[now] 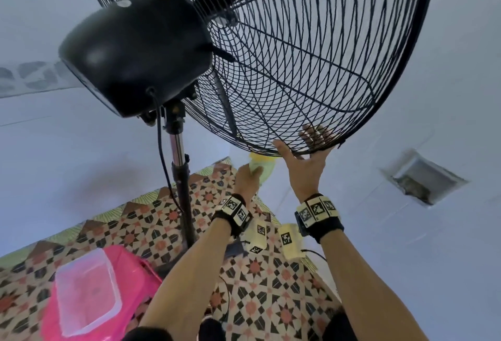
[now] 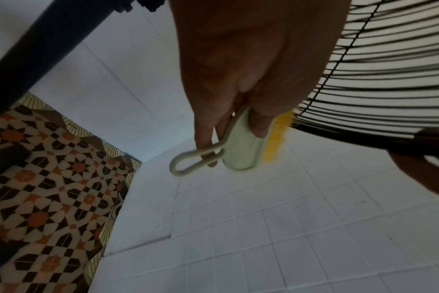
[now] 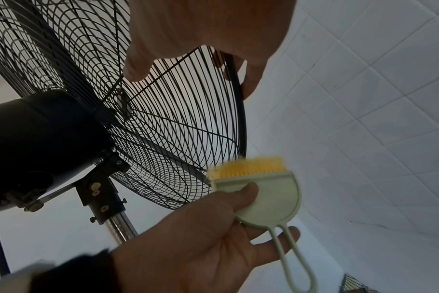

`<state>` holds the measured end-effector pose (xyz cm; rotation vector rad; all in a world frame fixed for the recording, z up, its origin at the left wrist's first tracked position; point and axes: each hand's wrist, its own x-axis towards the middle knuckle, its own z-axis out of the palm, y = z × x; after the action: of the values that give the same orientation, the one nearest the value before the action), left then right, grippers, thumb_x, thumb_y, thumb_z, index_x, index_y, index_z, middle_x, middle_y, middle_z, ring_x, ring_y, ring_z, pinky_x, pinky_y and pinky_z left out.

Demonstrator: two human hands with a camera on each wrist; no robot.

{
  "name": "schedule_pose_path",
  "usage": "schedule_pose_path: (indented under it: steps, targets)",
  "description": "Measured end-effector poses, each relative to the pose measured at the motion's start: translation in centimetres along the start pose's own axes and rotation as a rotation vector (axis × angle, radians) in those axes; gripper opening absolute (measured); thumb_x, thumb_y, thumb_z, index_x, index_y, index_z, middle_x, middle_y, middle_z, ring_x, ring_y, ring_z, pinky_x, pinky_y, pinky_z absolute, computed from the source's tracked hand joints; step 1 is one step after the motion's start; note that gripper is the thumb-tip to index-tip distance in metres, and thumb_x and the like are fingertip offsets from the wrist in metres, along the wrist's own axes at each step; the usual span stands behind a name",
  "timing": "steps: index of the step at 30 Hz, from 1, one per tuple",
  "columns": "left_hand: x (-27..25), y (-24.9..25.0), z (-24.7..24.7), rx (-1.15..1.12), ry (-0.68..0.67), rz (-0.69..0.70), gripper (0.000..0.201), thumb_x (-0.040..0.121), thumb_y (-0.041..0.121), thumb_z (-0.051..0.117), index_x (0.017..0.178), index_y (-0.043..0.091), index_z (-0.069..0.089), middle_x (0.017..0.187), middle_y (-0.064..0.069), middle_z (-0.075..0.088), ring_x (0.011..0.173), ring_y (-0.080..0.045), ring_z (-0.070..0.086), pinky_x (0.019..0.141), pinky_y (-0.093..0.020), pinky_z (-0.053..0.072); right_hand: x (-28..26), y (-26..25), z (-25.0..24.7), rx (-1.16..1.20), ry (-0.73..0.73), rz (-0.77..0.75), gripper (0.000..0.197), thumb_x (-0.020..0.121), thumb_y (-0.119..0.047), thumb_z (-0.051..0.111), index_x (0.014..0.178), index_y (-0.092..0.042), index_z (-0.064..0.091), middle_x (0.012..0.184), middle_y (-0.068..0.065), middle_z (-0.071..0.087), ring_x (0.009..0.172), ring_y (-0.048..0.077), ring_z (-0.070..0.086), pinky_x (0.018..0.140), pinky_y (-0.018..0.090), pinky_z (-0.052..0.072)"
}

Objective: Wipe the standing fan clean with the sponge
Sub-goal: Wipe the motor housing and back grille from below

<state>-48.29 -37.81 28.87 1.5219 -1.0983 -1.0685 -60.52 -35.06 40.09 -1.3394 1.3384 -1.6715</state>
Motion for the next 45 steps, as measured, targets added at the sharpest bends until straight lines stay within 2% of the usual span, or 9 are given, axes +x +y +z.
schedule_pose_path:
  steps: [2,7,14,18,21,25,31,39,45]
  targets:
    - [-1.7,0.0,-1.0,-0.106,0.078,0.075,0.014,0.102,0.025,0.063,0.091,0.015,0.065,0.09,-0.027,0.072,0.067,-0.035,0.064,0.063,-0.046,0.05,0.1,-0.1,0.1,0.023,0.0,0.019,0.127,0.06,-0.05,0.095,0.158,-0.015,0.021,0.139,-0.001,0.059,0.121,-0.005,0.056,0.091,0.018,0.055]
    - [-5.6,-2.4,-1.9,-0.393,0.225,-0.074,0.024,0.103,0.028,0.064,0.112,0.006,0.066,0.099,-0.01,0.075,0.081,-0.026,0.071,0.066,-0.028,0.058,0.1,0.2,0.0,0.038,0.012,0.028,0.119,0.063,-0.039,0.096,0.155,-0.014,0.025,0.14,0.001,0.058,0.119,-0.008,0.055,0.096,0.024,0.056]
    - [-4.0,3.0,-1.0,-0.266,0.183,-0.018,0.023,0.102,0.012,0.063,0.087,0.026,0.054,0.101,-0.011,0.065,0.097,-0.037,0.068,0.085,-0.054,0.06,0.0,-0.4,-0.1,0.057,-0.004,0.013,0.118,0.062,-0.04,0.096,0.154,-0.011,0.027,0.137,0.001,0.059,0.116,-0.01,0.056,0.09,0.01,0.05]
    - [-6.2,0.6,-2.7,-0.457,0.203,-0.05,0.012,0.103,0.022,0.064,0.111,0.015,0.066,0.102,-0.001,0.074,0.09,-0.012,0.072,0.074,-0.024,0.06,0.0,-0.7,0.1,0.063,-0.01,0.025,0.122,0.057,-0.051,0.094,0.153,-0.01,0.03,0.137,-0.001,0.059,0.117,-0.007,0.056,0.092,0.023,0.056]
    - [-7.6,-0.8,-3.7,-0.58,0.221,-0.033,0.026,0.1,0.026,0.067,0.123,0.014,0.064,0.118,-0.007,0.072,0.103,-0.019,0.069,0.09,-0.034,0.057,0.0,-0.4,0.3,0.066,0.0,0.015,0.124,0.058,-0.053,0.094,0.153,-0.008,0.029,0.139,0.003,0.058,0.123,0.001,0.056,0.093,0.014,0.052]
    - [-6.0,0.8,-2.0,-0.396,0.131,-0.014,0.003,0.104,0.021,0.061,0.102,0.024,0.061,0.1,-0.004,0.069,0.083,-0.016,0.071,0.077,-0.039,0.058,-0.3,0.0,0.3,0.037,0.009,0.004,0.119,0.065,-0.039,0.095,0.155,-0.007,0.025,0.14,0.007,0.057,0.128,0.015,0.055,0.088,0.004,0.045]
    - [-3.3,1.5,0.0,-0.315,0.222,-0.014,0.016,0.098,0.027,0.066,0.086,0.034,0.058,0.099,-0.006,0.07,0.095,-0.028,0.068,0.093,-0.056,0.057,0.0,-0.5,-0.1,0.024,-0.011,-0.004,0.123,0.06,-0.05,0.095,0.155,-0.01,0.027,0.14,0.003,0.058,0.131,0.016,0.054,0.1,0.017,0.05]
    - [-7.5,2.3,-8.7,-0.197,0.161,0.147,0.03,0.105,0.034,0.059,0.131,0.02,0.055,0.115,-0.002,0.07,0.091,-0.026,0.071,0.074,-0.045,0.062,-0.5,-0.7,-0.4,0.04,-0.04,-0.002,0.114,0.075,-0.018,0.092,0.159,-0.008,0.016,0.141,0.003,0.049,0.124,0.01,0.049,0.084,-0.004,0.039]
    - [-7.2,9.3,-14.1,-0.112,0.062,0.046,0.03,0.095,-0.005,0.055,0.121,0.006,0.044,0.109,-0.017,0.06,0.064,-0.015,0.062,0.046,-0.021,0.048,-0.8,-1.8,-0.5,0.02,-0.063,0.029,0.122,0.069,-0.038,0.094,0.16,-0.017,0.015,0.137,-0.014,0.051,0.128,0.004,0.047,0.108,0.016,0.038]
